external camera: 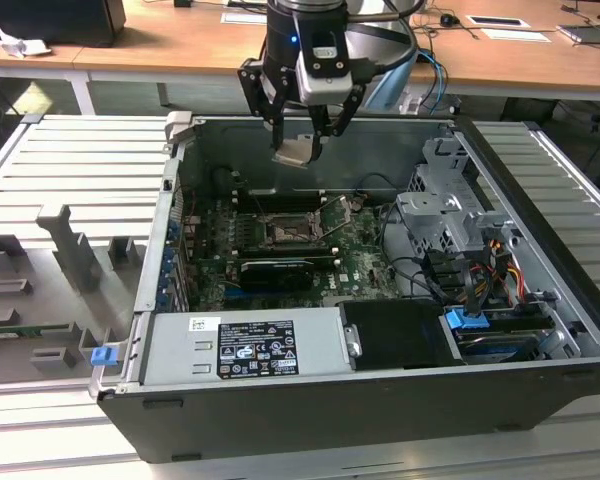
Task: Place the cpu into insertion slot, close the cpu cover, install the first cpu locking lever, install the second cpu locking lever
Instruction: 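Place the cpu into insertion slot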
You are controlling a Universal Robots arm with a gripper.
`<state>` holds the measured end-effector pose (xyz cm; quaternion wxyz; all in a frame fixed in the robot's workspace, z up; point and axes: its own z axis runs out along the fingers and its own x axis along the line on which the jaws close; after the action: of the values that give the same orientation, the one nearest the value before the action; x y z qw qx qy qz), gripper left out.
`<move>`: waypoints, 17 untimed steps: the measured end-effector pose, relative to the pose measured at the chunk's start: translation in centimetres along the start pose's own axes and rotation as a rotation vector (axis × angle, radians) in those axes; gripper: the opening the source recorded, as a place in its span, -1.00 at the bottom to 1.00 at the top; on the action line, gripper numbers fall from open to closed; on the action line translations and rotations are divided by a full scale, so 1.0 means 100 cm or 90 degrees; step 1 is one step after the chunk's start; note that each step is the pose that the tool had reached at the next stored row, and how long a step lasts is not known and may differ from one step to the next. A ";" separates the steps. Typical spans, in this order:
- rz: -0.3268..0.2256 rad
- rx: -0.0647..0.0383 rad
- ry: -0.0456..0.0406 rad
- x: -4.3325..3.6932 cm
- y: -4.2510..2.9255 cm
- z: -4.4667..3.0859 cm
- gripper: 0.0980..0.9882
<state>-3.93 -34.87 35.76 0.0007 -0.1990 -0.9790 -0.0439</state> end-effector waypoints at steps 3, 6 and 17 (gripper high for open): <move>0.004 0.000 -0.0003 0.0000 -0.0001 0.0007 -0.03; 0.009 0.000 -0.0007 0.0000 -0.0001 0.0013 -0.03; 0.019 0.000 -0.0016 -0.0001 -0.0002 0.0025 -0.03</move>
<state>-3.93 -34.87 35.51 0.0000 -0.2139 -0.9759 -0.0438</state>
